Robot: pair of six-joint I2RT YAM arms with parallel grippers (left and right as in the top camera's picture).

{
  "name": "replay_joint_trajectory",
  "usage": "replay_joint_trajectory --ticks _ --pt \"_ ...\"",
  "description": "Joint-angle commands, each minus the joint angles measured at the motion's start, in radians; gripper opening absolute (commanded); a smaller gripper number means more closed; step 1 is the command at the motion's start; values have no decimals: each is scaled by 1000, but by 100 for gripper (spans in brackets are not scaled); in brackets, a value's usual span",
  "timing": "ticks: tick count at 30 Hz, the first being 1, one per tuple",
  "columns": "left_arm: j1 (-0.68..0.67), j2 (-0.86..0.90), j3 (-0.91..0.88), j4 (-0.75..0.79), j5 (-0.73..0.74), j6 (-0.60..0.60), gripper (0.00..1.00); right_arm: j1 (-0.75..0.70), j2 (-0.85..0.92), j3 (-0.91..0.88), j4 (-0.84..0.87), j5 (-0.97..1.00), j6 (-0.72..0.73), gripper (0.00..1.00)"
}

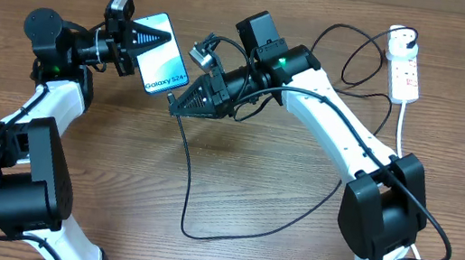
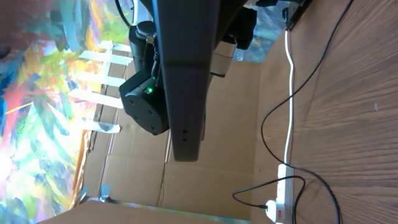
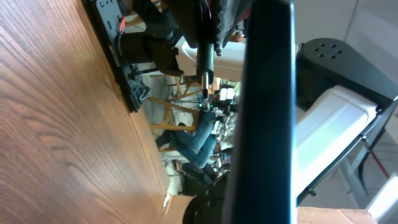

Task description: Plug charger to phone and switch on socket

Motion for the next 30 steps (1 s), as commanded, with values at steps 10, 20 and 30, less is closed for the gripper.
replay_joint_trajectory --ticks 10,20,30 --pt "6 -8 17 8 -28 20 4 2 -102 -3 2 46 2 4" --pt "6 -8 17 8 -27 20 4 2 -102 -3 -3 64 2 4" --pt "6 -8 17 8 -26 19 4 2 -98 -3 -23 91 -5 4"
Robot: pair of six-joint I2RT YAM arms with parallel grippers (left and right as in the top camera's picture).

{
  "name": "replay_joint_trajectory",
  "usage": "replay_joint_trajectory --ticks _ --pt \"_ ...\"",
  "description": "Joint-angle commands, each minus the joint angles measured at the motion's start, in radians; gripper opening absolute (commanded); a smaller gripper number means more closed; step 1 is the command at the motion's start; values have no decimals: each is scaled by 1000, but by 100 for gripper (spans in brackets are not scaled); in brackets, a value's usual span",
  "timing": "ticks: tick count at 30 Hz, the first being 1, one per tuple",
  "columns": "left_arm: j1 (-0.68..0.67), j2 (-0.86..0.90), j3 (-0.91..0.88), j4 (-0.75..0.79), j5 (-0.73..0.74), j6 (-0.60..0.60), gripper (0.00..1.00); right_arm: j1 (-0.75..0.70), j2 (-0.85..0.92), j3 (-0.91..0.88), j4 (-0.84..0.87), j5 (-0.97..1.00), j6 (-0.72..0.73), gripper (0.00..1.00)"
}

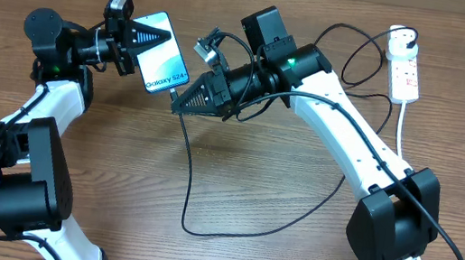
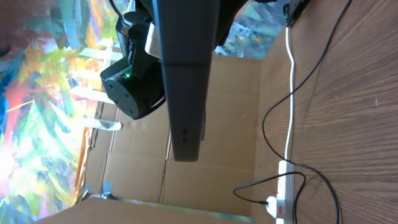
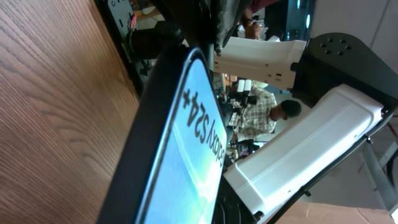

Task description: Plug charger to phone and switch on socket

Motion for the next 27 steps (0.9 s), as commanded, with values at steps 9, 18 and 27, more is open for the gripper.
replay_joint_trajectory --ticks 9,18,27 --pt "6 -8 17 8 -11 17 4 3 -29 -3 10 3 0 4" --pt "4 -8 17 8 -11 17 4 3 -23 -3 12 3 4 3" --pt "4 -8 17 8 -11 18 4 6 -6 -3 27 -43 3 4"
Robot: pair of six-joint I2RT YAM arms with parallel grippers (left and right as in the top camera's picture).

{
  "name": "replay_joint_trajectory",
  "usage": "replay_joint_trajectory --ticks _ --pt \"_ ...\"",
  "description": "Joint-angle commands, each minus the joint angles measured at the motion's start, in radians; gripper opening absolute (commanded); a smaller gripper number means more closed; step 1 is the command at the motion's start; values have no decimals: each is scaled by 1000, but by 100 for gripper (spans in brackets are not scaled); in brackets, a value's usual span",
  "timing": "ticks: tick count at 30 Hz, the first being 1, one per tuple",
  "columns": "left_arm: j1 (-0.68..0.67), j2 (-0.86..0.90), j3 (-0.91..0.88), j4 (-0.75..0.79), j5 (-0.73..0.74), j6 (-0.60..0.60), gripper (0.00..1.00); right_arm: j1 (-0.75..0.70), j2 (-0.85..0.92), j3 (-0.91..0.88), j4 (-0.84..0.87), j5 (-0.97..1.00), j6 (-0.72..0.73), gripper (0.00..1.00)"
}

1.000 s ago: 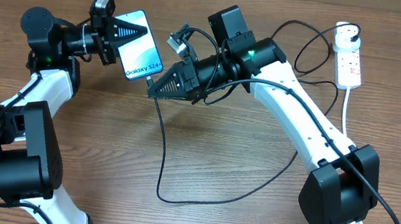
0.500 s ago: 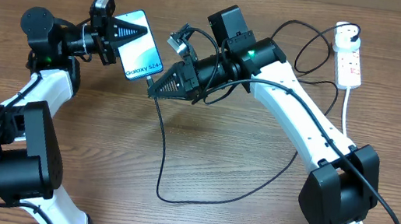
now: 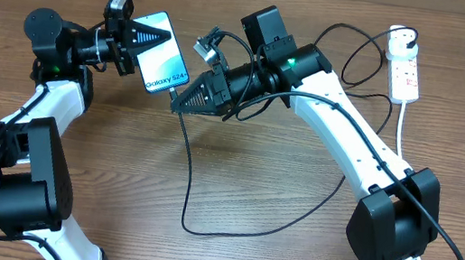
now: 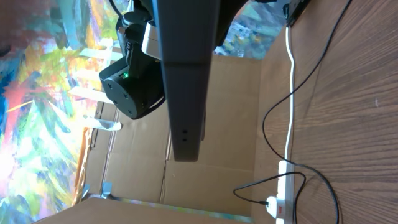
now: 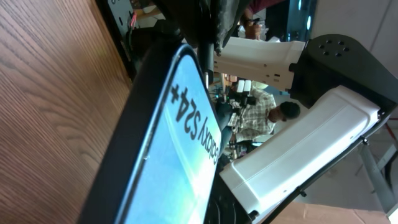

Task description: Plug charger to phone and switch on socket

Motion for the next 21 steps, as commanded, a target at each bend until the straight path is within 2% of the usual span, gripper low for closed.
replay_joint_trajectory --ticks 1,21 --pt "5 -8 17 8 -11 18 4 6 -6 -3 16 -42 3 4" --pt "5 -8 17 8 -11 20 4 8 -6 -3 -14 -29 -5 4"
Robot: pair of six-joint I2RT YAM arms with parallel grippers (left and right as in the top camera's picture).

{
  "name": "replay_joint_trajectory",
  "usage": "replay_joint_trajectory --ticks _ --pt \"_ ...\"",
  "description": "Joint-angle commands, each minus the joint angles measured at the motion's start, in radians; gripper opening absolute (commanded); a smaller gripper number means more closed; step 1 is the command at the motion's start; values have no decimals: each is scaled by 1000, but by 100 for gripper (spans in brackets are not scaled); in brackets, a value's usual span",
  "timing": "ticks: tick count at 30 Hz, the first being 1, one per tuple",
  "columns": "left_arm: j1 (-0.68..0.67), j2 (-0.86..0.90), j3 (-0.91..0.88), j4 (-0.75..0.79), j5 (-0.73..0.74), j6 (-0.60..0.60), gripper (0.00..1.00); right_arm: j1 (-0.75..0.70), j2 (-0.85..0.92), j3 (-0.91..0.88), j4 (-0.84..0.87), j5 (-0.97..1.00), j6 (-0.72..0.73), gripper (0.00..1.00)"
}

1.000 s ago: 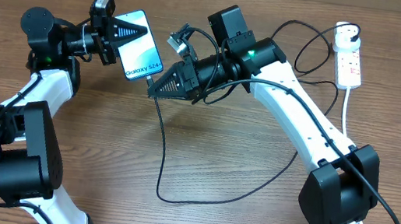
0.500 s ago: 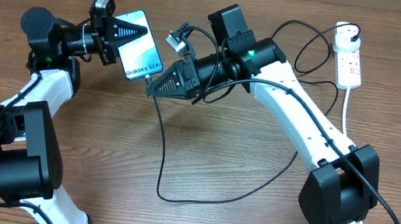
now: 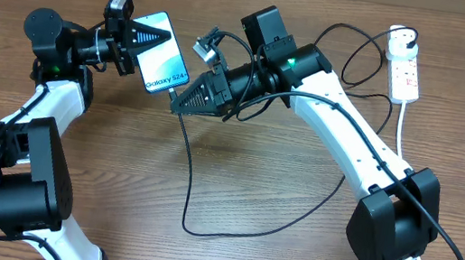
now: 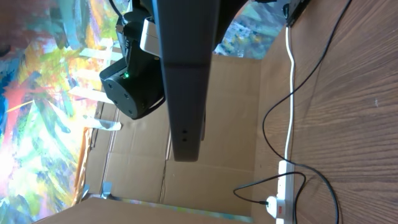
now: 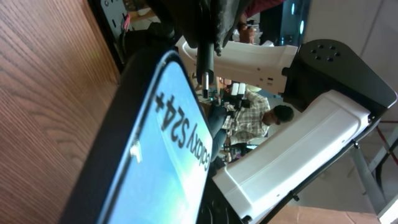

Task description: Plug charger to phone and switch on socket

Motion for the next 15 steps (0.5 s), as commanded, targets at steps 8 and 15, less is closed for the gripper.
replay_joint_trajectory --ticks 8,15 --pt "5 -8 17 8 -11 20 4 10 -5 -3 2 16 -5 4" --pt "5 -8 17 8 -11 20 4 10 0 -3 6 29 -4 4"
